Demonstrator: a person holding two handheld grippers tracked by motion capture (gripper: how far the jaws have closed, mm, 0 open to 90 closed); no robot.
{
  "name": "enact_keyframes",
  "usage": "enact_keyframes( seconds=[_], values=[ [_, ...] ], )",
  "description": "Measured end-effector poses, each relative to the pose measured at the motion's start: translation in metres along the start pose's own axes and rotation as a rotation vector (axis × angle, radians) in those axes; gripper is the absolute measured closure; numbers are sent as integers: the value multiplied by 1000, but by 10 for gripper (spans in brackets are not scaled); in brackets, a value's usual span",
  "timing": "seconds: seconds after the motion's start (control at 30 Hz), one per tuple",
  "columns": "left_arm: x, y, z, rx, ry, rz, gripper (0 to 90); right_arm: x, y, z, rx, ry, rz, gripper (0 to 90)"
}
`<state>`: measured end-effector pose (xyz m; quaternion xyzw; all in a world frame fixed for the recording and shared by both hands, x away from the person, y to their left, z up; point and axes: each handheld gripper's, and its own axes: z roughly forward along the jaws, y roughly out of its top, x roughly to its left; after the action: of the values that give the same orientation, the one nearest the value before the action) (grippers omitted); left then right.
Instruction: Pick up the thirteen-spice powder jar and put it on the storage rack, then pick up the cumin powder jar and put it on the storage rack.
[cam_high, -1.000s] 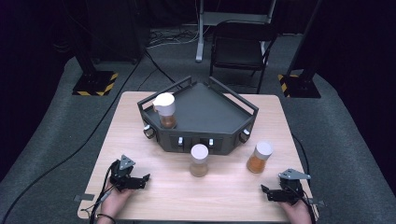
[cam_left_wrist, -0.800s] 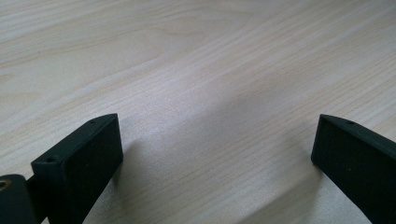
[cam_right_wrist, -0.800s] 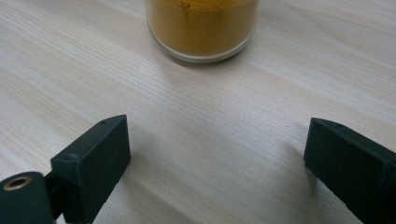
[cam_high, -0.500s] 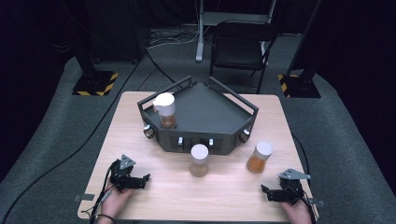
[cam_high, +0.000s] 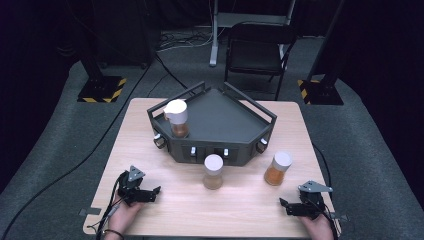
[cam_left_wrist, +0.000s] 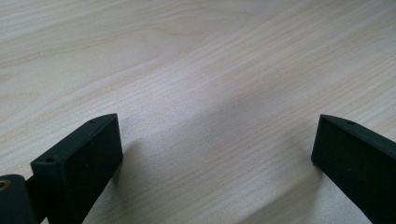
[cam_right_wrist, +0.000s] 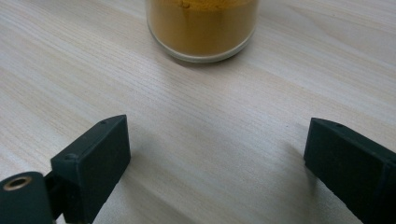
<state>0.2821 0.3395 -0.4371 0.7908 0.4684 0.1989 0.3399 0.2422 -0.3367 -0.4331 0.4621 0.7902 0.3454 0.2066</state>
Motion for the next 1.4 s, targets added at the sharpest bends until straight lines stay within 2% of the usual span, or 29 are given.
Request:
enact_keyframes(
  seconds=[0.57, 0.77, 0.93, 1.23, 1.4],
  values=[
    [0, 0, 0, 0, 0, 0, 14, 0, 0, 0, 0, -1, 1, 63],
    [0, 0, 0, 0, 0, 0, 14, 1, 2, -1, 0, 7, 5, 90],
    [0, 0, 0, 0, 0, 0, 14, 5, 2, -4, -31, 16, 0, 91],
    [0, 0, 0, 0, 0, 0, 14, 15, 7, -5, -52, 44, -22, 97],
    [0, 0, 0, 0, 0, 0, 14, 19, 9, -6, -84, 70, -11, 99]
  ],
)
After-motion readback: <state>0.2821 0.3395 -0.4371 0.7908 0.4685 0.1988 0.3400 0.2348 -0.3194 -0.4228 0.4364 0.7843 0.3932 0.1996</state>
